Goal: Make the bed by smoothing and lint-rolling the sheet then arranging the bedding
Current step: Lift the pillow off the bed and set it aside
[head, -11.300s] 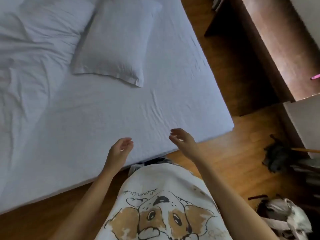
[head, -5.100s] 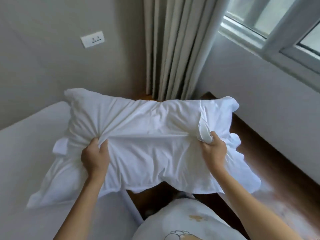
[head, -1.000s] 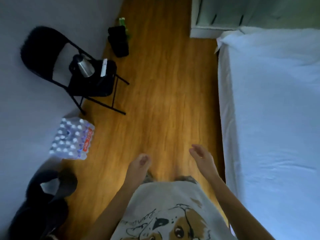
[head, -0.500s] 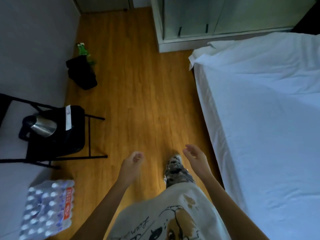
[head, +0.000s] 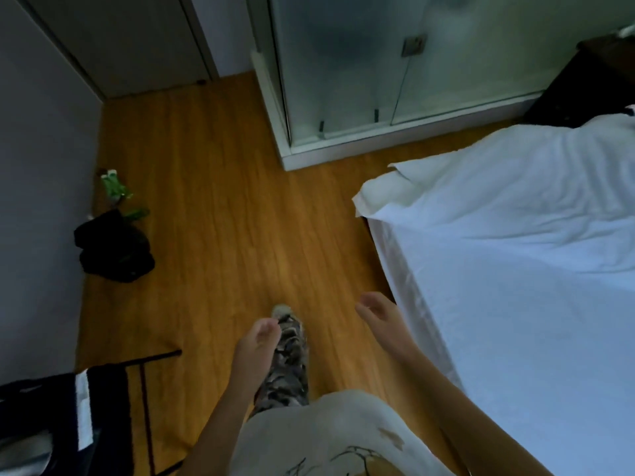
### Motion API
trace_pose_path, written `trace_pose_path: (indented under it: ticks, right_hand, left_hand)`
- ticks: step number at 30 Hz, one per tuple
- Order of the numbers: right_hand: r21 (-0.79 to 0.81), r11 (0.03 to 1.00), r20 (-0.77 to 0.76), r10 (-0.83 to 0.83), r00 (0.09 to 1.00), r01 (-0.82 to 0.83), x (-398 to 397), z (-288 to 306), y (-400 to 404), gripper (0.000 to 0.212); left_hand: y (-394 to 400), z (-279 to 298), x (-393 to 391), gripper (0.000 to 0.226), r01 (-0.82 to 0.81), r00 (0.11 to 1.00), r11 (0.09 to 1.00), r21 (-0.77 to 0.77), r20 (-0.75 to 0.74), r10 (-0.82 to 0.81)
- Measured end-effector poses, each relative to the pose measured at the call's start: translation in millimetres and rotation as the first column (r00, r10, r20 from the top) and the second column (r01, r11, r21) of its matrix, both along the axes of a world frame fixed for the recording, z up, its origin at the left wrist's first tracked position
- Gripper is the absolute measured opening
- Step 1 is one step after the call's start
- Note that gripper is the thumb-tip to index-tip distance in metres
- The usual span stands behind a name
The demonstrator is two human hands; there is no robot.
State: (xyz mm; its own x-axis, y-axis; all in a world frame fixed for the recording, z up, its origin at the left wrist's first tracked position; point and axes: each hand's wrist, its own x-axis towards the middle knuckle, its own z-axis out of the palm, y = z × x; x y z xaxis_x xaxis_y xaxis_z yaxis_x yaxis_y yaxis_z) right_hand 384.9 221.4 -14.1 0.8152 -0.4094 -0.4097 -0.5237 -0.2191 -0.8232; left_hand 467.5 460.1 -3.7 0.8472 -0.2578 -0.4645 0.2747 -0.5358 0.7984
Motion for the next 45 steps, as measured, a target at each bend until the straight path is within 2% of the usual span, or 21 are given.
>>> trace_pose_path:
  ticks: [3, 8, 11, 16, 20, 25, 29, 36, 45]
  right_hand:
    - [-0.017, 0.996, -0.003, -0.083, 0.997, 0.083, 82, -4, -17, 0.026]
    - [0.004, 0.954, 0.006, -0.301, 0.954, 0.301, 186, 18, -32, 0.030]
    - [0.009, 0.948, 0.012, -0.319, 0.948, 0.319, 241, 30, -53, 0.028]
    - [0.073, 0.892, -0.001, -0.447, 0.895, 0.446, 325, 25, -106, 0.029]
    - [0.111, 0.848, -0.007, -0.521, 0.854, 0.518, 387, 15, -167, 0.026]
    - [0.030, 0.841, 0.022, -0.540, 0.841, 0.540, 450, 8, -273, 0.030]
    - [0.020, 0.816, 0.002, -0.578, 0.816, 0.578, 483, 14, -356, 0.028]
    - [0.058, 0.612, 0.003, -0.790, 0.613, 0.789, 486, 18, -466, 0.033]
    - [0.025, 0.277, -0.019, -0.961, 0.277, 0.961, 478, -3, -639, 0.032]
  left_hand:
    - [-24, -8, 99, 0.007, 0.074, 0.997, 0.997, -0.033, -0.002, -0.075]
    - [-64, -1, 229, 0.008, 0.276, 0.961, 0.961, 0.011, 0.001, -0.276]
    - [-98, 9, 298, 0.012, 0.377, 0.926, 0.926, 0.012, 0.009, -0.377]
    - [-168, 10, 396, 0.011, 0.415, 0.910, 0.909, -0.022, -0.001, -0.415]
    - [-238, 3, 467, 0.014, 0.461, 0.888, 0.888, 0.004, -0.006, -0.461]
    - [-353, -3, 550, 0.014, 0.523, 0.851, 0.851, 0.049, 0.025, -0.525]
    - [-457, 9, 594, 0.013, 0.627, 0.774, 0.777, 0.044, 0.072, -0.629]
    - [-627, 20, 631, 0.014, 0.798, 0.594, 0.598, 0.077, 0.067, -0.802]
    - [-880, -13, 655, 0.009, 0.960, 0.265, 0.266, 0.089, 0.024, -0.964]
